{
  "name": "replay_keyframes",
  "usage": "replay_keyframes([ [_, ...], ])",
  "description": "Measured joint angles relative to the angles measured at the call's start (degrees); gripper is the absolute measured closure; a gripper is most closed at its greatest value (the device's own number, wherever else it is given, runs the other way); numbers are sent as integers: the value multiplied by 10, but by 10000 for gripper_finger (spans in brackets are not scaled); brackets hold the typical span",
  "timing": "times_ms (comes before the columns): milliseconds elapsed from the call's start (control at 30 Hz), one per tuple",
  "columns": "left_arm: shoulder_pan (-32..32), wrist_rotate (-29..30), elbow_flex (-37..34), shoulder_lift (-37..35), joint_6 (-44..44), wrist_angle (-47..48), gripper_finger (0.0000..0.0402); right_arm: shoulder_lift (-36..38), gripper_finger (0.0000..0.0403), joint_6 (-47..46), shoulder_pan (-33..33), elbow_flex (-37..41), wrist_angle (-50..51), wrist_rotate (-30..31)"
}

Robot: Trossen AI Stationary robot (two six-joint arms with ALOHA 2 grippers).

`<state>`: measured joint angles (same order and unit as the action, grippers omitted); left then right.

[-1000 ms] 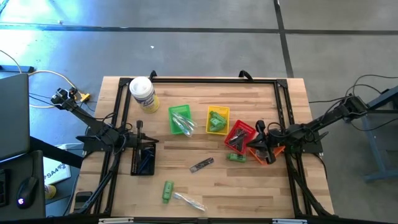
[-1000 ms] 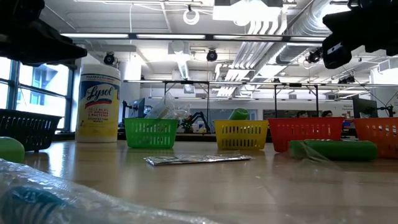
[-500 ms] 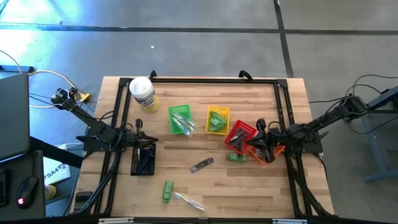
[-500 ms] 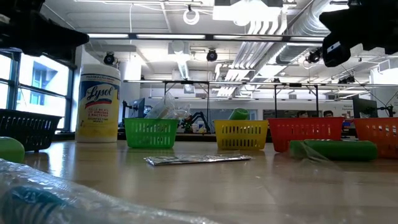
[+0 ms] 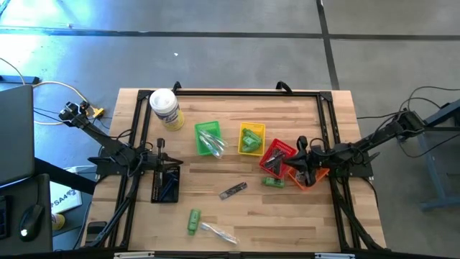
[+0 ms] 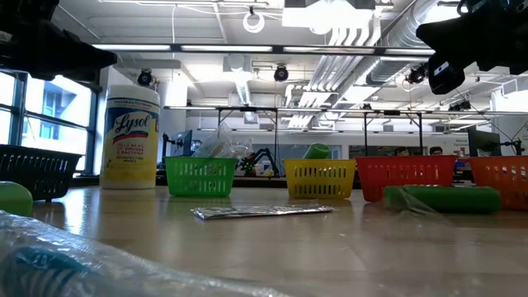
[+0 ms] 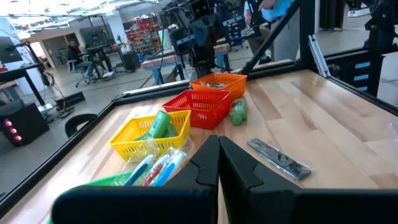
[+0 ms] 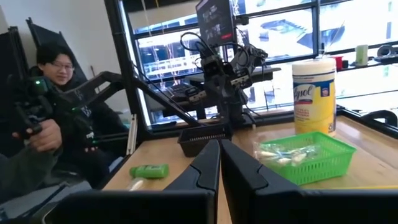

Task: Pick & Place Travel size toiletries
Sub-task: Put the blue toothbrush into the green bin

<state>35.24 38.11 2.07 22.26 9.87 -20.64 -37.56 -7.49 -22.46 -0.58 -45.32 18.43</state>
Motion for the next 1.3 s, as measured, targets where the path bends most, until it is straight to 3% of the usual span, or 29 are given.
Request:
replay_keyframes([
  [1167, 0, 0, 0, 0, -5, 2, 401, 0, 396, 0, 0, 0, 35, -5],
  [1300, 0, 0, 0, 0, -5, 2, 401, 0, 396, 37, 5, 0, 26, 78],
])
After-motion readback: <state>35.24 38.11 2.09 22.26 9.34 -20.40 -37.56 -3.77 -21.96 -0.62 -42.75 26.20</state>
